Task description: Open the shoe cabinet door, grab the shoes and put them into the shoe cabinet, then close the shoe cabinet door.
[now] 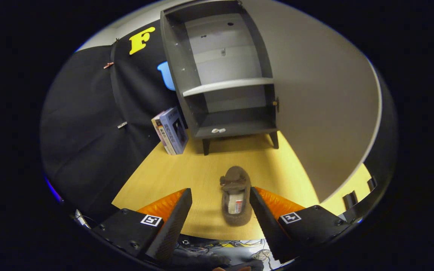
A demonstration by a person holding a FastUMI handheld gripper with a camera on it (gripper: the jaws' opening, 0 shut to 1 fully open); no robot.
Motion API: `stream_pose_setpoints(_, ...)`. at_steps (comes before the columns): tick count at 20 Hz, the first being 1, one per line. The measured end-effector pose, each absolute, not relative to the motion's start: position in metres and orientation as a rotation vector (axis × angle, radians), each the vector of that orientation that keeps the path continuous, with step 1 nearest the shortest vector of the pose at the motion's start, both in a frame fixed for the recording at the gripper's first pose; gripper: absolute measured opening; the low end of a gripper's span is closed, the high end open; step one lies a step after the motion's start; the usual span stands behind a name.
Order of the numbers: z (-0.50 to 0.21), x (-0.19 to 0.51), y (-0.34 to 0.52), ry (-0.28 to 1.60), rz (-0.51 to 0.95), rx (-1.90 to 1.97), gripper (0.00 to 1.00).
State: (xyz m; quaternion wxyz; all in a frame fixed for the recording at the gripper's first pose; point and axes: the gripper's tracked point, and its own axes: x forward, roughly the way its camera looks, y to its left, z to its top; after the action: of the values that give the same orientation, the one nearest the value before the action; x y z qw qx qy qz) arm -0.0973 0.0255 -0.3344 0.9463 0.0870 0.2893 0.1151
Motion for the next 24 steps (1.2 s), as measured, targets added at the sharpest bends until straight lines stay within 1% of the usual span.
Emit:
stream_pose_setpoints(4,-0.397,-0.076,0.046,0.668,0.222,0.186,0.98)
stream_pose_setpoints(11,-0.480,-0.030,0.065,0.753,0.147,0.192,0.98)
stream_pose_setpoints(13,-0.492,-0.011,0.066,0.731,0.124,0.168,0.91)
stream_pose_setpoints(15,-0.499,0.006,0.066,0.699,0.111,0.147,0.89)
stream_pose_setpoints(16,-0.502,0.015,0.063,0.683,0.094,0.129,0.82)
stream_pose_setpoints(17,-0.506,0.022,0.058,0.669,0.071,0.112,0.78)
stream_pose_setpoints(18,-0.507,0.029,0.058,0.652,0.063,0.109,0.71)
stream_pose_setpoints(19,-0.506,0.033,0.059,0.640,0.064,0.105,0.67)
stream_pose_setpoints(21,-0.509,0.037,0.052,0.628,0.046,0.086,0.45)
stream_pose_setpoints(23,-0.509,0.036,0.052,0.621,0.059,0.074,0.21)
stream_pose_setpoints(24,-0.511,0.039,0.052,0.615,0.059,0.062,0.07)
